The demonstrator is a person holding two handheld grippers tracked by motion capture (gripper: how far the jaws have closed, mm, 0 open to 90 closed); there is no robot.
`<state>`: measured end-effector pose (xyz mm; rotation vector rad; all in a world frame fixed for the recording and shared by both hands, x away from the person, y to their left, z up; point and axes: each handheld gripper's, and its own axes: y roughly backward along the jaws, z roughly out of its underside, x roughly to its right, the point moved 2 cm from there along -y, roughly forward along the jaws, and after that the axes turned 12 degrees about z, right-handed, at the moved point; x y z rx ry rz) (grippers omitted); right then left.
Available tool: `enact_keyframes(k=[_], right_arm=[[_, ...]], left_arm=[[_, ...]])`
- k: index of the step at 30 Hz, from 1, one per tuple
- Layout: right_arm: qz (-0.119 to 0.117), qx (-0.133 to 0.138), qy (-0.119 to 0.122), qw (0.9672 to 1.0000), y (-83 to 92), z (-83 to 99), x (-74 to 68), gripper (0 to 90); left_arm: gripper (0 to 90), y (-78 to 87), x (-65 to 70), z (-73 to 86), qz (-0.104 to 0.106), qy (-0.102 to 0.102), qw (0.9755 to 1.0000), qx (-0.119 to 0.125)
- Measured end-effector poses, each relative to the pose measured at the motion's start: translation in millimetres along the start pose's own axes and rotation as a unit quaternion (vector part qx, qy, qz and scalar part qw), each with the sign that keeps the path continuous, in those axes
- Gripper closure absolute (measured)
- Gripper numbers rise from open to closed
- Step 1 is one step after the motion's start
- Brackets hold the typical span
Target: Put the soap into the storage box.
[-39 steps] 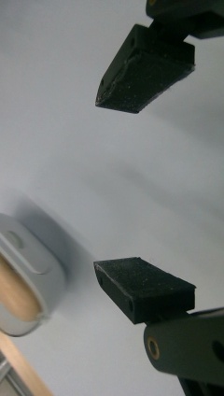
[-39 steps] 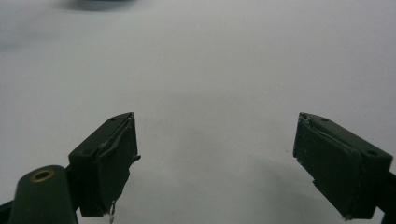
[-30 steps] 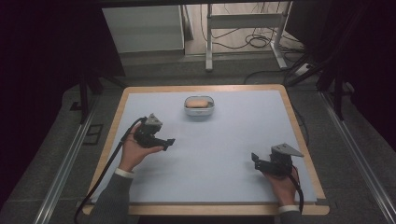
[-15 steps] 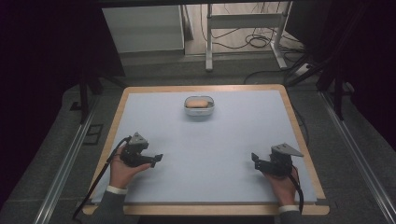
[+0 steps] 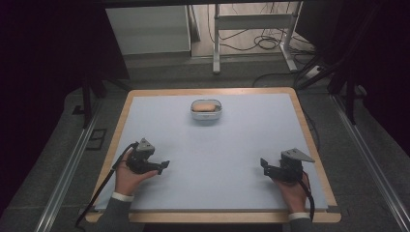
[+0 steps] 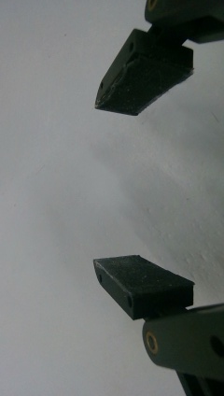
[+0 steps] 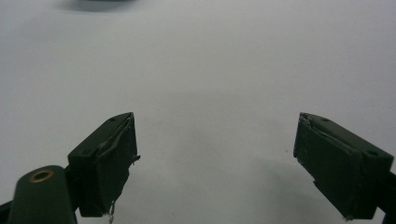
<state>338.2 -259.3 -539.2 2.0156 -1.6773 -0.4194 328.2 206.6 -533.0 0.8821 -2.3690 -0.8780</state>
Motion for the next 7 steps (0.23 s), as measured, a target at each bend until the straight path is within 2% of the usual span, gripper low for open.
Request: enact_keyframes(k=[7], right_arm=[[-0.004, -0.005, 0.0, 1.0, -1.3, -0.3, 0.6, 12.9]], left_arm=[[19.9, 0.3, -0.1, 1.9, 0.001, 0.004, 1.0, -0.001]])
